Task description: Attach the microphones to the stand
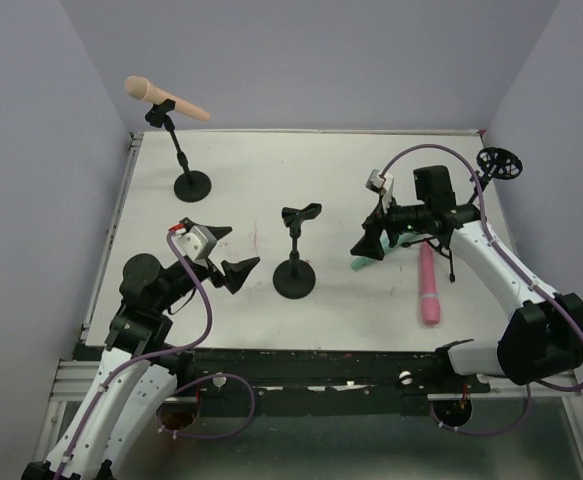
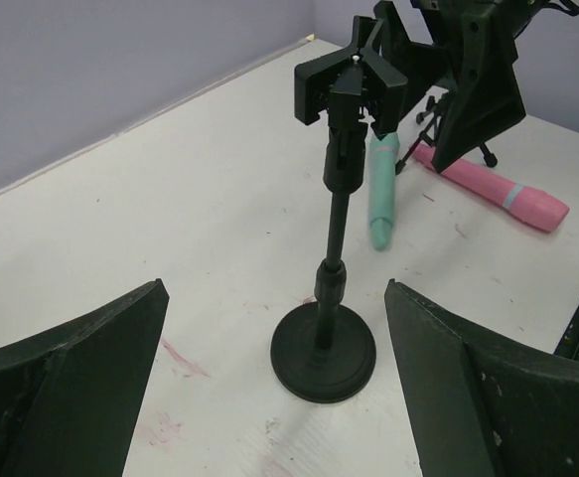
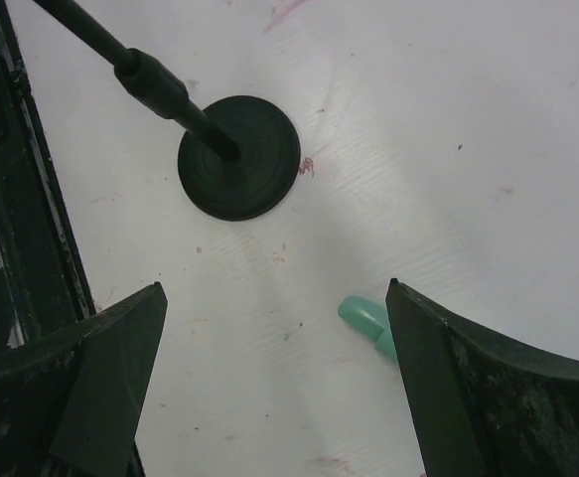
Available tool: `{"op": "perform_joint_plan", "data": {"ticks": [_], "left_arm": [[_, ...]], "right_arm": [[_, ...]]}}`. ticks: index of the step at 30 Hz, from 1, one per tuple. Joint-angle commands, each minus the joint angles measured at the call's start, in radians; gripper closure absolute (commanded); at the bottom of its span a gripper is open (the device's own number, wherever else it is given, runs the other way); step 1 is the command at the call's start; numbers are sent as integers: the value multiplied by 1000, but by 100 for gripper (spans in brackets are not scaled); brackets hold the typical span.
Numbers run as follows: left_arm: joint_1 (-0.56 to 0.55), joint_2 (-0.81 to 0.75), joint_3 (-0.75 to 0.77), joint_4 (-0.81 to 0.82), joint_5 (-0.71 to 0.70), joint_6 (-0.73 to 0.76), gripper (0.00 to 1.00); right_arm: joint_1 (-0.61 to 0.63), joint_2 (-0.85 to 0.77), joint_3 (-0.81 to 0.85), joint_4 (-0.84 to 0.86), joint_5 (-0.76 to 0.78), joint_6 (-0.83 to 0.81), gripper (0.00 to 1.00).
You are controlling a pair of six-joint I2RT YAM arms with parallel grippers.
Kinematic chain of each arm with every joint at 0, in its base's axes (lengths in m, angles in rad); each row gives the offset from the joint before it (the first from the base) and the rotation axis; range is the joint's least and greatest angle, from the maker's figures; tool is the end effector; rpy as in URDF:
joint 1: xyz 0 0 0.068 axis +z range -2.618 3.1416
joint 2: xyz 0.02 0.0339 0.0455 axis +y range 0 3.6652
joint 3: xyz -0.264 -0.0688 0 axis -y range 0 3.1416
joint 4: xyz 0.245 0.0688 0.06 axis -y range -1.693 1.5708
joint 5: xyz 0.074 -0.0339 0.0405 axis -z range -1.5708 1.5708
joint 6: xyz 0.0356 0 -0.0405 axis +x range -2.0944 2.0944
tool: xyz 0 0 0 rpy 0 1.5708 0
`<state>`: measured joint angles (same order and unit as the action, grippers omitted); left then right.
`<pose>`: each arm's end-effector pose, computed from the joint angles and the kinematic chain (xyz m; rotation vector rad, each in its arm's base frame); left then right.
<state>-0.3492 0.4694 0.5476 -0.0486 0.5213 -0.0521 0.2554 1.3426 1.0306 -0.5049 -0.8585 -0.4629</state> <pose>0.1151 -0.0608 0.3150 0.6434 1.4537 -0.7154 0.2626 0.0964 0.2816 -1.1288 1.8899 0.8973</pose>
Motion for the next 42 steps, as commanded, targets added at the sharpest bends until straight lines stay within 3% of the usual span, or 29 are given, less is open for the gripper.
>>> {"op": "perform_joint_plan", "data": {"ticks": [1, 7, 12, 28, 42], "left_arm": [[-2, -31, 26, -22, -78, -8, 2], [-2, -37, 29, -27, -86, -9, 2], [-2, -35, 31, -31, -89, -9, 2], [-2, -32, 32, -42, -109, 0, 2], [-1, -29, 34, -40, -101, -2, 1]], "right_arm": [[2, -19, 36, -107, 146, 197, 0], [10, -91, -55, 23, 479, 460, 0], [42, -83, -87, 42, 565, 611, 0], [94, 90, -139, 103, 927, 800, 1], [100, 259, -72, 172, 1058, 843, 2]]}}
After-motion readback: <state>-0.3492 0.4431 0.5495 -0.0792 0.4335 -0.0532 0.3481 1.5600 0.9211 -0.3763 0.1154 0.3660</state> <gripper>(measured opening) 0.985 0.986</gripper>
